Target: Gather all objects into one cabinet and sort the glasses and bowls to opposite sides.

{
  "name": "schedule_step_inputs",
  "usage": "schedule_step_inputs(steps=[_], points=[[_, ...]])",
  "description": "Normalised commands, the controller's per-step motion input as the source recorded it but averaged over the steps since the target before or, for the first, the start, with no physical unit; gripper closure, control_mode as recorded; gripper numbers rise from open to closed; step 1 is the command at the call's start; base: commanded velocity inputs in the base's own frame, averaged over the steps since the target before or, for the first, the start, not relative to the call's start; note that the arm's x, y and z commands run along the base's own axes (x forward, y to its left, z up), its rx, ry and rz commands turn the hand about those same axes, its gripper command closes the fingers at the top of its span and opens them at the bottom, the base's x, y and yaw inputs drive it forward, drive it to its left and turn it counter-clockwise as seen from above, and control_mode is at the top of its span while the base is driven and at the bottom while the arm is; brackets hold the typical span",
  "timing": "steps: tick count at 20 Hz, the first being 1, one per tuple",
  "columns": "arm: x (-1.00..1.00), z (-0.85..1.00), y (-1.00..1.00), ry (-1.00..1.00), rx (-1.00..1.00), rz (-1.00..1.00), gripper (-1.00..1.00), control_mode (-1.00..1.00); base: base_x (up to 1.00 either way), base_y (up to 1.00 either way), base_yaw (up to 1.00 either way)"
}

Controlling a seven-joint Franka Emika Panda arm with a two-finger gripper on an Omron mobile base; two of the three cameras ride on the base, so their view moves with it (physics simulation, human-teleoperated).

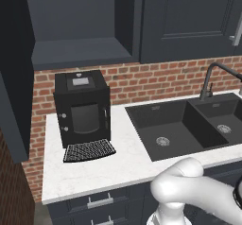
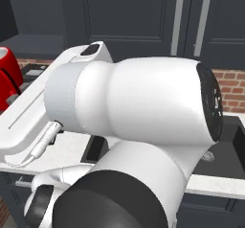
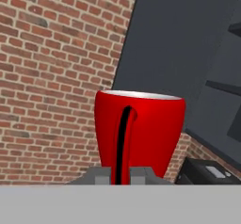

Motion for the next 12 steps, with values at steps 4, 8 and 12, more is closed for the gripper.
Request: schedule_step_inputs(steps=[4,8,12], points=[[0.0,0.0,0.0,0.0,0.0,0.0,1.0,-1.0,0.0,0.0,0.0],[0.0,0.0,0.0,0.0,0.01,0.0,1.0,-1.0,0.0,0.0,0.0],[0.0,0.0,0.0,0.0,0.0,0.0,1.0,-1.0,0.0,0.0,0.0]])
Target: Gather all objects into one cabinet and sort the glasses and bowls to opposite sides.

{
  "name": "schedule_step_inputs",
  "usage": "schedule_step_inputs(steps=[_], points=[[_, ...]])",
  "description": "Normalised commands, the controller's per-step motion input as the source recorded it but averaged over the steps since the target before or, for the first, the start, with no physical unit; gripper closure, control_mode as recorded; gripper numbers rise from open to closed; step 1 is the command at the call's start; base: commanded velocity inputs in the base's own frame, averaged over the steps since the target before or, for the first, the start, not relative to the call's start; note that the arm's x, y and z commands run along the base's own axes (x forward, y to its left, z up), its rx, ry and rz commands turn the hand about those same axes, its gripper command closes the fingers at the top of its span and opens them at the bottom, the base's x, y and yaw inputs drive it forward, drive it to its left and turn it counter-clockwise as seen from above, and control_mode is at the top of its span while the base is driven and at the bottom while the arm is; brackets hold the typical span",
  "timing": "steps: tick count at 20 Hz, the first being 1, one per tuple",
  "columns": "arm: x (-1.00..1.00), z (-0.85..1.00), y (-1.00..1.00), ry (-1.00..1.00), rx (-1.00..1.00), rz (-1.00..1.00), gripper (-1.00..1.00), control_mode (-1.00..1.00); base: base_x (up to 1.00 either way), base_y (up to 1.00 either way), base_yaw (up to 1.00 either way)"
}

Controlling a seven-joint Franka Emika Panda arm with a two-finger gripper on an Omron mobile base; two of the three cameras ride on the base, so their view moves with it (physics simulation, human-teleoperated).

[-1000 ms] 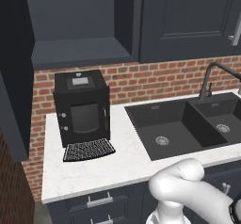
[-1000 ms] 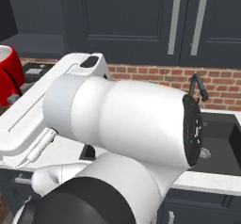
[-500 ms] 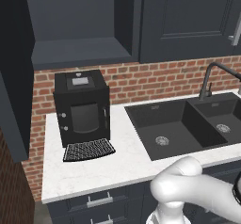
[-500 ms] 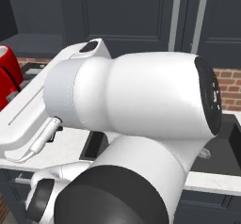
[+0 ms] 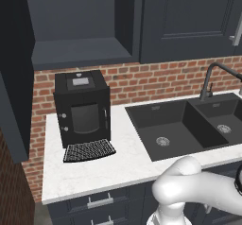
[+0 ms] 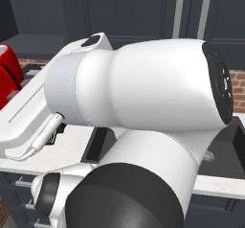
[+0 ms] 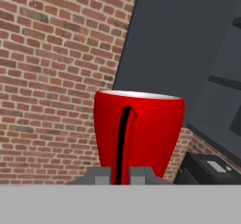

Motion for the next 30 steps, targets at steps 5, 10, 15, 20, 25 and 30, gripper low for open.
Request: schedule_step_inputs(steps=[5,10,15,20,25,30], points=[[0.0,0.0,0.0,0.0,0.0,0.0,1.0,-1.0,0.0,0.0,0.0],[0.0,0.0,0.0,0.0,0.0,0.0,1.0,-1.0,0.0,0.0,0.0],[0.0,0.0,-0.02,0.0,0.0,0.0,1.0,-1.0,0.0,0.0,0.0],[-0.02,-0.03,-0.04,0.0,0.0,0.0,1.0,-1.0,0.0,0.0,0.0],[-0.07,0.0,-0.03,0.0,0.0,0.0,1.0,-1.0,0.0,0.0,0.0],[-0.03,0.0,0.0,0.0,0.0,0.0,1.0,1.0,-0.07,-0.01,0.0]])
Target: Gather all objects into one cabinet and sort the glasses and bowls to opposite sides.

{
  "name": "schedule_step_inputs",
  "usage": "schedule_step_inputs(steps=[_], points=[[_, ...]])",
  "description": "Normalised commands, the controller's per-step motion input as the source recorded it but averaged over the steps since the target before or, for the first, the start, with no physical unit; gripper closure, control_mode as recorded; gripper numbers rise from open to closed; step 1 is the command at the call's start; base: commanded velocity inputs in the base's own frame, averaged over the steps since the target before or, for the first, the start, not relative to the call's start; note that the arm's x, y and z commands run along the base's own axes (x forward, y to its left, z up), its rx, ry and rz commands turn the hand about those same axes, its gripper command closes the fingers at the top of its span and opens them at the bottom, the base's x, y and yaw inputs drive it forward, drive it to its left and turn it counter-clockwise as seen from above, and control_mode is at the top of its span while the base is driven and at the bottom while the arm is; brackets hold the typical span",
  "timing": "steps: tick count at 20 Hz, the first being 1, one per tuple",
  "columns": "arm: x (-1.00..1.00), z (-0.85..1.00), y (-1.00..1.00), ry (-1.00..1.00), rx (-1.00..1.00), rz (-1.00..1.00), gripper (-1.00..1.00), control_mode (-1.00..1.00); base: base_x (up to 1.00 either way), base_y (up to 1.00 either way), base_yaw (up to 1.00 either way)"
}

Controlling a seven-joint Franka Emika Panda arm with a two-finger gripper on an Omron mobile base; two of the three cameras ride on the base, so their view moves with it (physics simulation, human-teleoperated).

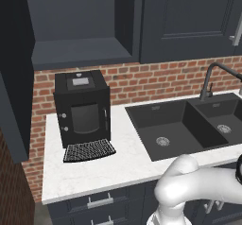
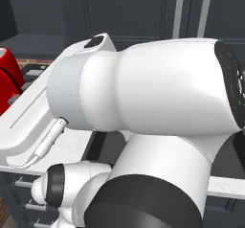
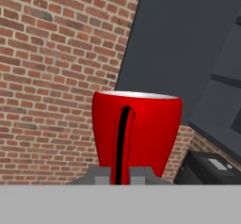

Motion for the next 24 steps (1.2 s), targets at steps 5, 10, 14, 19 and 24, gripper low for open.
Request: schedule_step_inputs(steps=[5,10,14,19,24], points=[[0.0,0.0,0.0,0.0,0.0,0.0,1.0,1.0,-0.21,-0.35,0.0],[0.0,0.0,0.0,0.0,0.0,0.0,1.0,1.0,-0.12,-0.6,0.0],[0.0,0.0,0.0,0.0,0.0,0.0,1.0,1.0,-0.04,-0.69,0.0],[0.0,0.0,0.0,0.0,0.0,0.0,1.0,1.0,-0.47,-0.73,0.0],[0.0,0.0,0.0,0.0,0.0,0.0,1.0,1.0,-0.97,-0.72,0.0]])
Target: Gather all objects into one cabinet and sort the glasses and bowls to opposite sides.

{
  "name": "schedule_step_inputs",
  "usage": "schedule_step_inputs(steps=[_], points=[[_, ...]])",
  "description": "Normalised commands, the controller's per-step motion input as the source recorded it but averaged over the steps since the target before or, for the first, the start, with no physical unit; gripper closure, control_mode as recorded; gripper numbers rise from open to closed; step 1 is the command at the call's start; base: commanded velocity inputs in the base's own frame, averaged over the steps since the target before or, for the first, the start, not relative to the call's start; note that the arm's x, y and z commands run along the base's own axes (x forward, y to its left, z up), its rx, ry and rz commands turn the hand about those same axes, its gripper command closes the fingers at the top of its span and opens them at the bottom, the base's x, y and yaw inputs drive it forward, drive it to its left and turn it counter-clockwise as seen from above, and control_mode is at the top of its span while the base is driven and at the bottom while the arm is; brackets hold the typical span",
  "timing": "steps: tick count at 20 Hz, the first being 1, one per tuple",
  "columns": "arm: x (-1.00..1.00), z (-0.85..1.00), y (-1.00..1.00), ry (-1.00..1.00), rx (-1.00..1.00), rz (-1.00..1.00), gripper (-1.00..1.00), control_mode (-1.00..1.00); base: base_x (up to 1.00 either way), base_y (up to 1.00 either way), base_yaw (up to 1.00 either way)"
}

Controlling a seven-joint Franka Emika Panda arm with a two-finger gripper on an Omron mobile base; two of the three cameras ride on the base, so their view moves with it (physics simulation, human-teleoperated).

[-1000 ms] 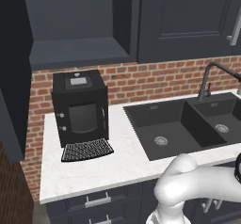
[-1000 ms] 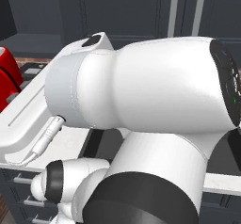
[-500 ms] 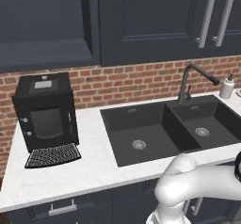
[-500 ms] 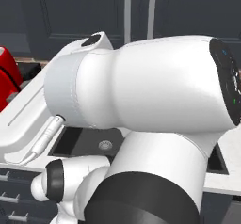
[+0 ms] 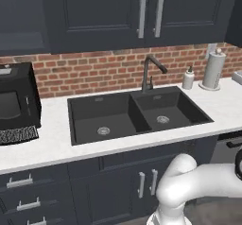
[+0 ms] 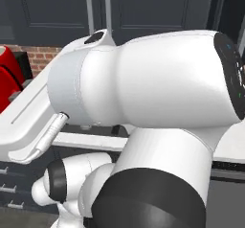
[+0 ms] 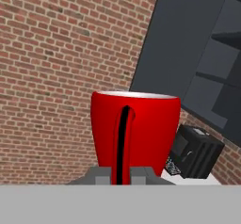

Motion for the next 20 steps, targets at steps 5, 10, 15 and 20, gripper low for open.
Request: schedule_step_inputs(steps=[5,10,15,20], points=[[0.0,0.0,0.0,0.0,0.0,0.0,1.0,1.0,-0.76,-0.69,0.0],[0.0,0.0,0.0,0.0,0.0,0.0,1.0,1.0,-0.19,-0.53,0.0],[0.0,0.0,0.0,0.0,0.0,0.0,1.0,1.0,0.0,-0.69,0.0],[0.0,0.0,0.0,0.0,0.0,0.0,1.0,1.0,-0.01,-0.99,0.0]])
